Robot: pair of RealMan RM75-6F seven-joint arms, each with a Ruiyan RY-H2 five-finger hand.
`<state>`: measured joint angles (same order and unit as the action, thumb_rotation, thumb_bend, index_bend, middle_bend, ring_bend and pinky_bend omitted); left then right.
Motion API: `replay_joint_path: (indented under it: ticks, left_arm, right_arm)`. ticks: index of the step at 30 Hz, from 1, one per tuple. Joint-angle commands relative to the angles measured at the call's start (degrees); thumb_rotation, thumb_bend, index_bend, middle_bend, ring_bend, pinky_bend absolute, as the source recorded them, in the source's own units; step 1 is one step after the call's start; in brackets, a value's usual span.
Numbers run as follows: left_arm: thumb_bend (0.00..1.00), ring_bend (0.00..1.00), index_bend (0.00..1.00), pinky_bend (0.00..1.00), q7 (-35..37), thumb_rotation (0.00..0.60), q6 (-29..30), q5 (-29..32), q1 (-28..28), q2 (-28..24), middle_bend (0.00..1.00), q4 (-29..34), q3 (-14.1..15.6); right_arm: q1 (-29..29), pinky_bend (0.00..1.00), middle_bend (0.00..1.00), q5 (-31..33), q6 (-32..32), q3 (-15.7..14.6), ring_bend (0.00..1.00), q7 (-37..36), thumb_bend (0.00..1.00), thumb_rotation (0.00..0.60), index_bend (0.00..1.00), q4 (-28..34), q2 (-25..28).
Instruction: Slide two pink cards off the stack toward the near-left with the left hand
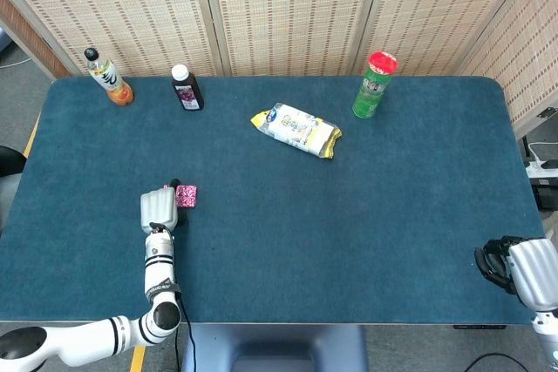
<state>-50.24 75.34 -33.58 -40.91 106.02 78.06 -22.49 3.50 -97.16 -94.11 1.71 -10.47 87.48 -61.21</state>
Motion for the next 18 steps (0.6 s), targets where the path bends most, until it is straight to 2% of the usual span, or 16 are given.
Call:
replay_joint_path:
  ticks: [1, 7, 18]
  left_arm:
    - [0.31, 1.0, 0.23, 1.0, -0.12, 0.6, -0.21, 0.05, -0.65, 0.71, 1.0, -1.13, -0.04]
    - [0.31, 1.0, 0.23, 1.0, -0.05, 0.6, -1.49, 0.16, -1.53, 1.99, 1.0, -4.88, 0.44]
    - [0.32, 1.0, 0.23, 1.0, 1.7, 0.6, -2.7, -0.58, -1.66, 2.87, 1.0, -7.97, 0.8]
  right_arm:
    - [0.0, 1.0, 0.89, -0.03, 0.01, -0.07, 0.85, -0.23, 0.45, 0.6, 1.0, 0.09, 0.18]
    - [0.0, 1.0, 0.89, 0.07, -0.02, -0.08, 0.85, -0.88, 0.45, 0.6, 1.0, 0.17, 0.57]
    - [0.08, 1.0, 0.89, -0.12, 0.36, -0.42, 0.85, -0.92, 0.45, 0.6, 1.0, 0.44, 0.88]
